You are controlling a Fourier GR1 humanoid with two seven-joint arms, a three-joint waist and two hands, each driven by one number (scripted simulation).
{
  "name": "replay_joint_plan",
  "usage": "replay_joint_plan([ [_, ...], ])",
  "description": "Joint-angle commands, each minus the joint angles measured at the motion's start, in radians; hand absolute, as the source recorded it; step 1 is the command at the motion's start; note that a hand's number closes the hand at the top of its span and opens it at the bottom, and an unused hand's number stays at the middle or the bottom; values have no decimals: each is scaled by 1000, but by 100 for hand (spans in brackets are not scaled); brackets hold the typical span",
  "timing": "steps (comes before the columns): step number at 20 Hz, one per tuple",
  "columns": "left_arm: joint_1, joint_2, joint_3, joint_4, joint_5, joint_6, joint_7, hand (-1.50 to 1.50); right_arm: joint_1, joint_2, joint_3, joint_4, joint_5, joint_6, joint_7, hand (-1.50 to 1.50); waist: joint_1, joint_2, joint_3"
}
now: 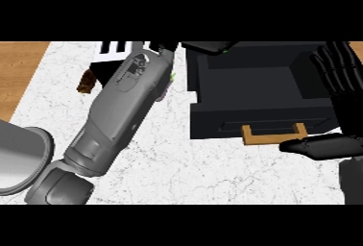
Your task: Pick up the cup, place it into the drawer and close the drawer
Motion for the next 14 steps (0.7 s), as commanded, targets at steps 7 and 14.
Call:
replay_joint_plan([
  [7, -122, -1, -145, 285, 87, 55, 61, 150, -35, -3, 12, 32, -8, 24, -23, -150, -77, 24, 1],
  [14, -100, -1, -274, 337, 109, -24, 114, 150, -98, 4, 34, 40, -14, 28, -10, -150, -129, 34, 2],
])
